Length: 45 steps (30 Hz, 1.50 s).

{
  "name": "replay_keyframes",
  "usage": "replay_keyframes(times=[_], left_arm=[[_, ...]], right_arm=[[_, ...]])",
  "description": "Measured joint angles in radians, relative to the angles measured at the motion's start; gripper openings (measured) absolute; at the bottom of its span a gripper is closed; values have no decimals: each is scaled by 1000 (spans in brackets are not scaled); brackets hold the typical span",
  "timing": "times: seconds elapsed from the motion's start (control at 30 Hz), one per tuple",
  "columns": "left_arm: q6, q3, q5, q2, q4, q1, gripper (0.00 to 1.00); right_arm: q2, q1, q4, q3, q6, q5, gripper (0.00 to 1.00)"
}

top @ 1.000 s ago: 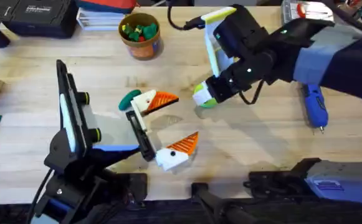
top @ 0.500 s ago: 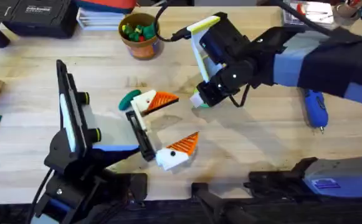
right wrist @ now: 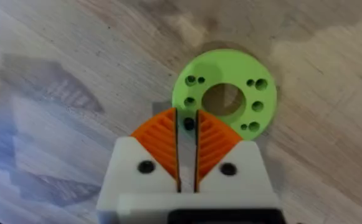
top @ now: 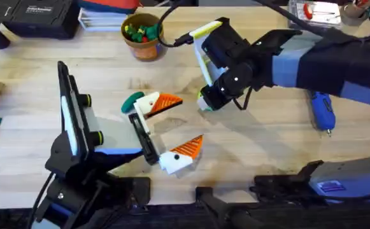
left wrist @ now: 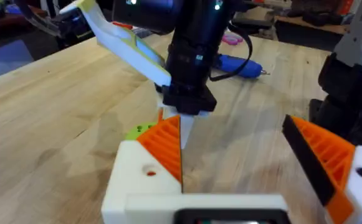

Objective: Pick up the gripper from the table and insert it into the empty holder that is missing its gripper. Then pick up a screw, insert it into the mounting hole, and use the screwdriver to tighten it. Finally, clean up the table by picking up the vegetable and placing it into the bucket.

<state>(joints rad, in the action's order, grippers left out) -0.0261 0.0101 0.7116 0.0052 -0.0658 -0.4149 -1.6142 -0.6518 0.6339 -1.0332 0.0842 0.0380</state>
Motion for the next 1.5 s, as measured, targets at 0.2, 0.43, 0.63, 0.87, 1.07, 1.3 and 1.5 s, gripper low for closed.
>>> replay_keyframes(times=[0.2, 0.43, 0.63, 0.87, 1.07, 1.3, 1.5], left_arm=[[0, 0, 0, 0, 0, 0, 985], [0, 0, 0, 0, 0, 0, 985], [0, 0, 0, 0, 0, 0, 985], [0, 0, 0, 0, 0, 0, 986], [0, 0, 0, 0, 0, 0, 985], [0, 0, 0, 0, 0, 0, 985], [0, 0, 0, 0, 0, 0, 985]], right_arm=[[0, 0, 0, 0, -3, 0, 10], [0, 1, 0, 0, -3, -1, 8], [0, 56, 43, -34, -16, -36, 8], [0, 174, 145, -158, -74, -41, 8], [0, 157, 321, -317, -110, -40, 7], [0, 48, 406, -607, -174, 6, 7], [0, -44, 412, -703, -202, 145, 7]])
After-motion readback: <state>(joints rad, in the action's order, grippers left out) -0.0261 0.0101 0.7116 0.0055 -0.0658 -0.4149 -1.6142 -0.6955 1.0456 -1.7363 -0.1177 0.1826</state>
